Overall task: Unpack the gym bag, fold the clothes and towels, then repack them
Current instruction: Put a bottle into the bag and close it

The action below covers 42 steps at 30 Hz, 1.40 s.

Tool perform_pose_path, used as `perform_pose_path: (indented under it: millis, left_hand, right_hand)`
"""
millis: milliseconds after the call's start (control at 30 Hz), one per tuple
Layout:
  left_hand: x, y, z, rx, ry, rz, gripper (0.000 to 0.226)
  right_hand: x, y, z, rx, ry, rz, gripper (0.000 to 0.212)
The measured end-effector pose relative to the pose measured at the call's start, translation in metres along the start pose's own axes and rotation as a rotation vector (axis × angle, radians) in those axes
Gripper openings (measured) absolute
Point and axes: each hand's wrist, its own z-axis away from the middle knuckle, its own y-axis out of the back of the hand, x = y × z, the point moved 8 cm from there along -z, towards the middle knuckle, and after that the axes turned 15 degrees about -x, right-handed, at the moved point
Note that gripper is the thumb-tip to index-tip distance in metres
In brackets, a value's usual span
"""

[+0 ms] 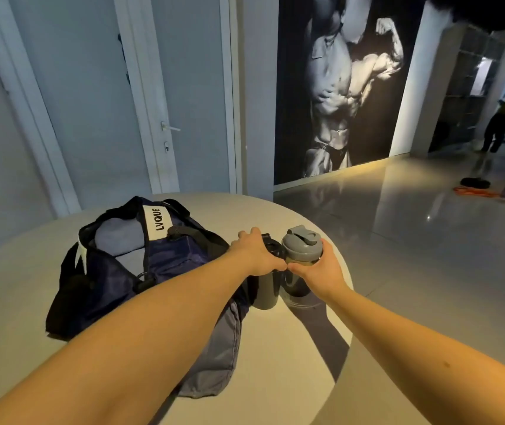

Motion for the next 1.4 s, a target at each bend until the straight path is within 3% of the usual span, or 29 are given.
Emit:
perform_pose_path:
  millis: [100,233,333,433,533,600,767,900,1000,1067,1167,1300,1400]
  left_hand:
    - [0.003,-0.01,0.019,0.032,-0.013,0.039,0.097]
    - [0.008,-0.006,0.042,0.071,-0.043,0.097,0.097]
    - [0.01,-0.002,0.067,0.113,-0.129,0.147,0.098]
    - [0.008,-0.003,0.101,0.131,-0.205,0.218,0.107]
    - [-0.001,-0.007,0.143,0.168,-0.266,0.281,0.109]
    - [-0.014,-0.011,0.168,0.225,-0.253,0.3,0.104]
    - [-0.064,-0.025,0.208,0.289,-0.209,0.457,0.105]
    - [-0.113,-0.032,0.239,0.378,-0.252,0.725,0.062]
    - [-0.178,-0.033,0.259,0.66,-0.088,0.63,0.009]
    - [-0.219,-0.041,0.264,0.745,0.034,0.539,0.01]
    - [-0.247,-0.05,0.259,0.743,0.121,0.392,0.012]
    - [-0.234,-0.042,0.246,0.785,0.049,0.146,0.018]
    - [-0.205,-0.03,0.235,0.818,-0.106,-0.114,0.013]
  right_hand:
    - [-0.005,0.001,0.013,0.006,-0.011,0.0,0.095]
    - [-0.011,0.002,0.022,-0.045,-0.086,-0.017,0.116]
    - [-0.011,0.008,0.06,0.035,-0.205,-0.045,0.097]
    - [-0.036,-0.006,0.11,-0.067,-0.01,-0.16,0.073]
    - [-0.07,-0.035,0.162,-0.329,0.161,-0.169,0.088]
    - [-0.086,-0.054,0.18,-0.398,0.237,-0.137,0.093]
    - [-0.102,-0.089,0.192,-0.301,0.265,-0.068,0.085]
    - [-0.126,-0.098,0.197,-0.299,0.314,-0.059,0.075]
    - [-0.137,-0.111,0.195,-0.311,0.317,-0.114,0.072]
    - [-0.138,-0.126,0.194,-0.31,0.311,-0.16,0.064]
    - [-0.134,-0.152,0.193,-0.303,0.32,-0.176,0.062]
    - [-0.119,-0.181,0.194,-0.293,0.301,-0.155,0.059]
    - [-0.111,-0.187,0.192,-0.255,0.281,-0.171,0.057]
